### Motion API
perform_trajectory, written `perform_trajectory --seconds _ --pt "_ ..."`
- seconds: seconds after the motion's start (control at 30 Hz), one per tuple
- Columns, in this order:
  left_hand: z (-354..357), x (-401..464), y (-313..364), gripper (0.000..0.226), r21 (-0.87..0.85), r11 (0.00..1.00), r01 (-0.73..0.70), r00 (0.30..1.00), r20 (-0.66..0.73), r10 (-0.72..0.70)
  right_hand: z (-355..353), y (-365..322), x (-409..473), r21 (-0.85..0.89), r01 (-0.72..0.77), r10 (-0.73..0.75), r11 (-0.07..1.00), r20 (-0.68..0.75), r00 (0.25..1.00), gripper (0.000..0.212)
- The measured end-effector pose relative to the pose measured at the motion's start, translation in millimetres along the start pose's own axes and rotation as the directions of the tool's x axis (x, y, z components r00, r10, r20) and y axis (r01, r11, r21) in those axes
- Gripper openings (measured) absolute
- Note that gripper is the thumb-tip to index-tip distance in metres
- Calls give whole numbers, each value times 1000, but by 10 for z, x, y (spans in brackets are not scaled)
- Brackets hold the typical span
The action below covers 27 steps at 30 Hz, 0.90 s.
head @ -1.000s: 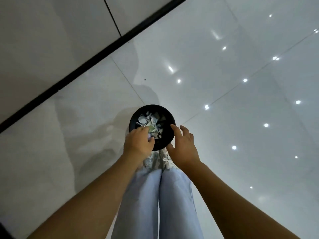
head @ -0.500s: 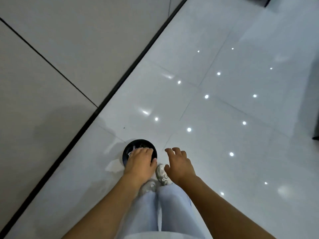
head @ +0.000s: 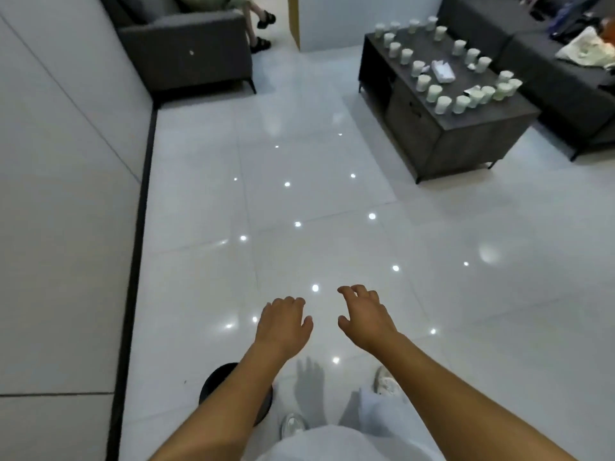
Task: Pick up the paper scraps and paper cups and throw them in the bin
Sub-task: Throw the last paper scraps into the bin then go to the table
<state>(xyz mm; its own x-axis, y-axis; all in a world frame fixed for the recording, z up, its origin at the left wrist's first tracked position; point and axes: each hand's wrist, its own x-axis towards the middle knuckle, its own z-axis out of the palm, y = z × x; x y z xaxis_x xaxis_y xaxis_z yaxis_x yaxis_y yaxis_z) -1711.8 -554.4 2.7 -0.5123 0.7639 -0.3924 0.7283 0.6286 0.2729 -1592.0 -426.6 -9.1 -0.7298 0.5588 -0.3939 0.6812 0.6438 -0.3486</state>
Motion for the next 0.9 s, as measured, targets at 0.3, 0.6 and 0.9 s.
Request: perform_trajectory --seconds 0.3,0.6,0.9 --pt "29 1106 2372 48 102 951 -291 956 74 285 -1009 2158 -207 176 -295 318 939 -117 941 59" --pt "151 1906 4422 48 117 904 -411 908 139 395 -1886 4022 -253 268 -412 458 871 -135 879 59" --pt "165 3034 5872 48 148 851 -505 856 211 471 -2539 5363 119 358 -494 568 792 -138 811 58"
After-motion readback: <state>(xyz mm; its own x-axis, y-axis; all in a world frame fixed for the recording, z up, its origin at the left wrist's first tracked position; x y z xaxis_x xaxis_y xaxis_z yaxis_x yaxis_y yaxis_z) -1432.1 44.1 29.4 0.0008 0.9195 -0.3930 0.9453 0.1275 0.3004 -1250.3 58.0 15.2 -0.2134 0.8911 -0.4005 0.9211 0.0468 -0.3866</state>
